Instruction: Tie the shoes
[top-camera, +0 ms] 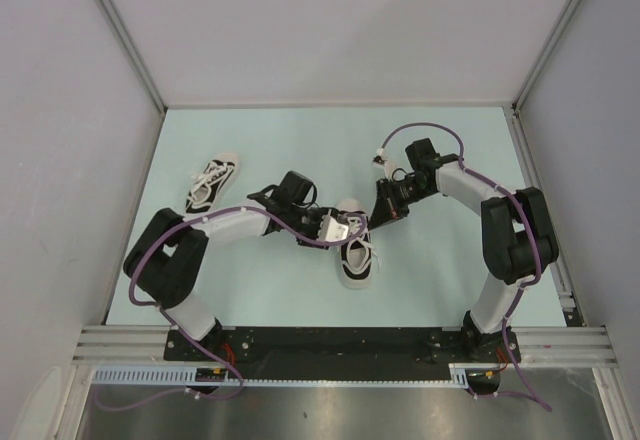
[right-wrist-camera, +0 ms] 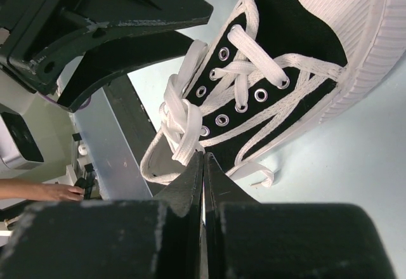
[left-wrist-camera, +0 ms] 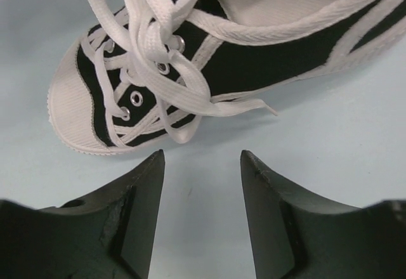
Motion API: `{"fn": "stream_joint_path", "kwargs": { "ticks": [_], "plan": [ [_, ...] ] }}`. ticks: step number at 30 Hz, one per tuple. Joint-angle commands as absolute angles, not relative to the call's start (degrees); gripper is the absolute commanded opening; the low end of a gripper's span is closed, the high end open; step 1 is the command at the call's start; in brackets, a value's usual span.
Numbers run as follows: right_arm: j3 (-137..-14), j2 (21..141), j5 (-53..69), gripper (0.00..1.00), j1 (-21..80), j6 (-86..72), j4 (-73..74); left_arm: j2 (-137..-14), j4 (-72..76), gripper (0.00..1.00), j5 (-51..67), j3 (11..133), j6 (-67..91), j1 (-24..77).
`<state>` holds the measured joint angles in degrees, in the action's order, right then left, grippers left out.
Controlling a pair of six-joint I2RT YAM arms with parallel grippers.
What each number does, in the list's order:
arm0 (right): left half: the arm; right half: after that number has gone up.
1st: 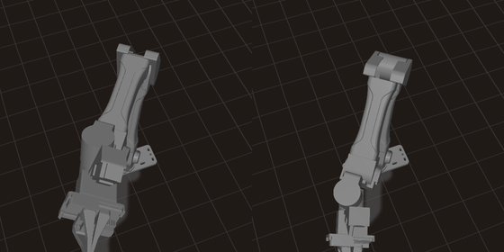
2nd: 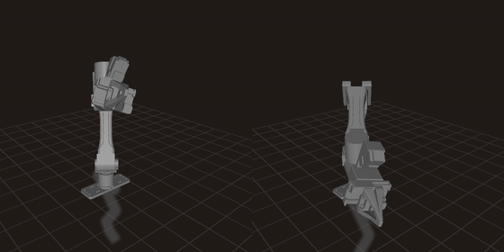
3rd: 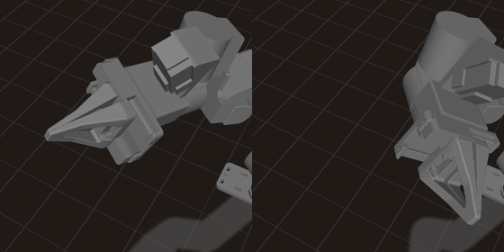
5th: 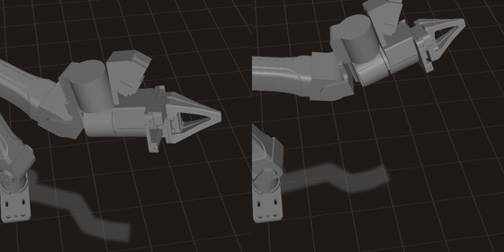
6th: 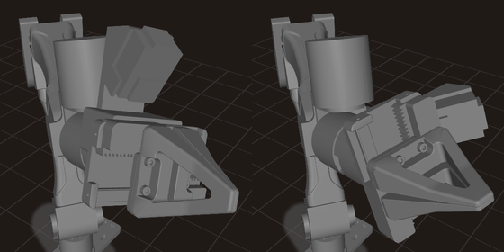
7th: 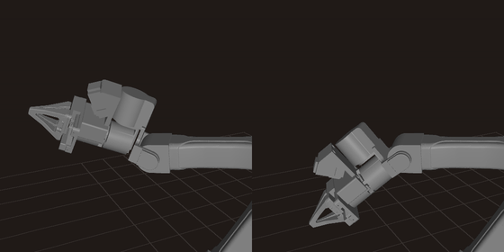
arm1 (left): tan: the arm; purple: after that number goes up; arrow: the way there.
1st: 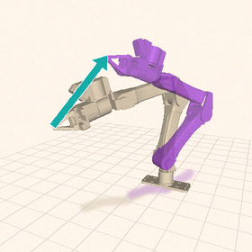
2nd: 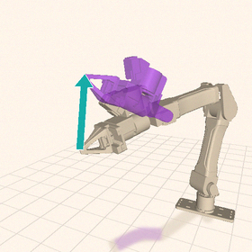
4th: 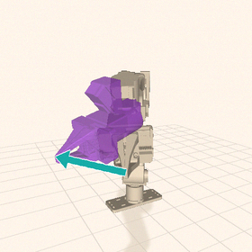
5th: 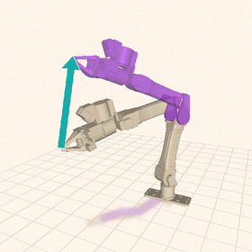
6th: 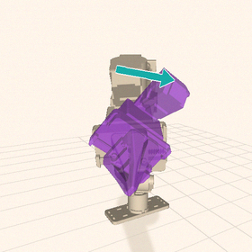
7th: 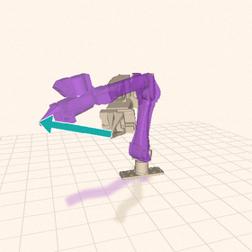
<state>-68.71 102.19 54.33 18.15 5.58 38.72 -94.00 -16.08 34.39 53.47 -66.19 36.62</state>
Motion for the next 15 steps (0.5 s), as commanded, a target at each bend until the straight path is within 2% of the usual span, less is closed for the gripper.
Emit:
{"fn": "stream_joint_path", "kwargs": {
  "ticks": [1, 5, 10, 14, 15],
  "plan": [
    [-69.8, 100.8, 54.5, 0.0, 18.5, 5.4, 38.3, -94.8, -11.8, 0.55, 34.4, 55.9, -66.5, 37.6],
    [-69.8, 100.9, 54.5, 0.0, 18.5, 5.4, 38.4, -95.3, -10.8, 0.53, 34.8, 56.4, -65.7, 38.8],
    [-69.8, 100.6, 54.4, 0.0, 18.5, 5.2, 38.4, -95.5, -10.5, 0.45, 34.8, 57.2, -63.4, 40.1],
    [-69.8, 100.5, 54.4, 0.0, 18.5, 5.3, 38.6, -95.4, -10.9, 0.32, 34.5, 57.0, -63.0, 40.4],
    [-69.8, 100.4, 54.5, 0.0, 18.5, 5.3, 38.8, -95.2, -11.2, 0.25, 34.2, 56.8, -63.2, 40.4]
  ]
}}
